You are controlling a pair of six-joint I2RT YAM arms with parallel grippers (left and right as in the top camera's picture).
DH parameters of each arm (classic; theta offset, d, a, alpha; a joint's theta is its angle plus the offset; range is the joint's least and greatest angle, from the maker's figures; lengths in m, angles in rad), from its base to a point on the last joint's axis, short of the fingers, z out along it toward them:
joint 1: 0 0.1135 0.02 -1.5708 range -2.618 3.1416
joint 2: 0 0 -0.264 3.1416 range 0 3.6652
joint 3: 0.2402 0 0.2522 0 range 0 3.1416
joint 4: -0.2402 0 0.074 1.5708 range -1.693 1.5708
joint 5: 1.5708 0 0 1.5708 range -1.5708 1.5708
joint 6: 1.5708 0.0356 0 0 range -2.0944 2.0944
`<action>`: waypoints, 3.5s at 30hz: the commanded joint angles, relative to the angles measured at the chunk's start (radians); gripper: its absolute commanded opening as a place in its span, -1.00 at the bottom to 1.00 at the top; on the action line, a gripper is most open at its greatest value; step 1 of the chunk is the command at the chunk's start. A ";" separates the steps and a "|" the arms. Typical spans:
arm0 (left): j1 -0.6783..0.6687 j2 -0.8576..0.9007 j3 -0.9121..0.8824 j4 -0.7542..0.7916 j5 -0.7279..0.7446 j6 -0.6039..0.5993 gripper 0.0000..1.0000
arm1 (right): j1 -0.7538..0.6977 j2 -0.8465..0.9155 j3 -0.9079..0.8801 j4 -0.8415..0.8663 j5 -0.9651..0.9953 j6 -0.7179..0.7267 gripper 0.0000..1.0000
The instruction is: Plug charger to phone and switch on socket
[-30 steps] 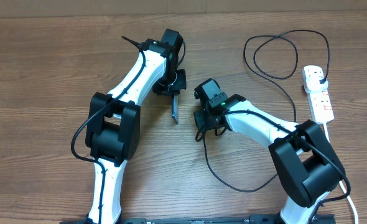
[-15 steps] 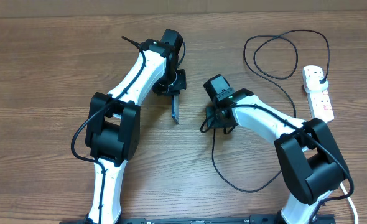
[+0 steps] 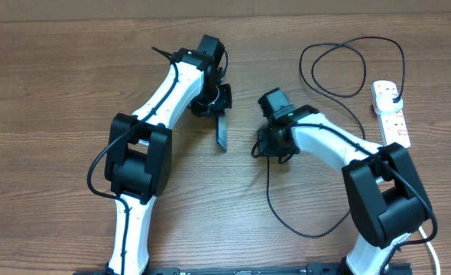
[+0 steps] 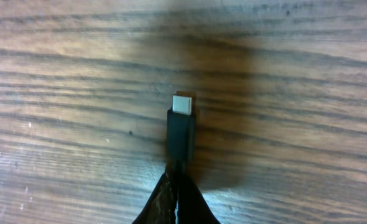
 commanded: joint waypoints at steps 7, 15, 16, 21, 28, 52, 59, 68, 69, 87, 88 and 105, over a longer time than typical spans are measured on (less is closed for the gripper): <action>0.138 0.006 0.000 0.216 0.694 0.138 -0.91 | -0.203 -0.008 0.002 -0.002 -0.573 -0.232 -0.93; 0.205 0.000 0.000 0.421 0.919 0.091 -0.92 | -0.287 -0.008 0.002 0.006 -0.974 -0.332 -0.93; 0.205 -0.003 0.000 0.428 0.920 0.080 -0.92 | -0.287 -0.008 0.002 0.008 -1.006 -0.340 -0.93; 0.200 -0.013 0.000 0.494 0.919 0.019 -0.91 | -0.286 -0.008 0.002 0.049 -1.178 -0.360 -0.92; 0.216 -0.014 0.000 0.556 0.822 -0.109 -0.92 | -0.262 -0.008 0.002 0.025 -0.700 -0.216 -0.78; 0.248 -0.014 0.000 0.510 0.823 -0.108 -0.92 | 0.046 0.037 0.016 0.019 0.100 0.020 -0.18; 0.248 -0.014 0.000 0.511 0.822 -0.108 -0.92 | 0.039 0.037 0.016 0.019 0.136 0.023 -0.44; 0.248 -0.014 0.000 0.511 0.822 -0.108 -0.92 | 0.040 0.037 0.016 0.105 0.080 -0.014 -0.21; 0.248 -0.014 0.000 0.511 0.822 -0.108 -0.92 | 0.040 0.037 0.016 0.112 0.050 -0.024 -0.20; 0.248 -0.014 0.000 0.500 0.822 -0.108 -0.92 | 0.041 0.037 -0.016 0.100 0.097 0.013 -0.80; 0.248 -0.014 0.000 0.500 0.822 -0.108 -0.92 | 0.040 0.037 -0.016 0.087 0.096 0.020 -0.78; 0.266 -0.014 0.000 0.618 0.882 -0.169 -0.92 | -0.062 -0.109 0.045 -0.004 -0.165 -0.099 -0.93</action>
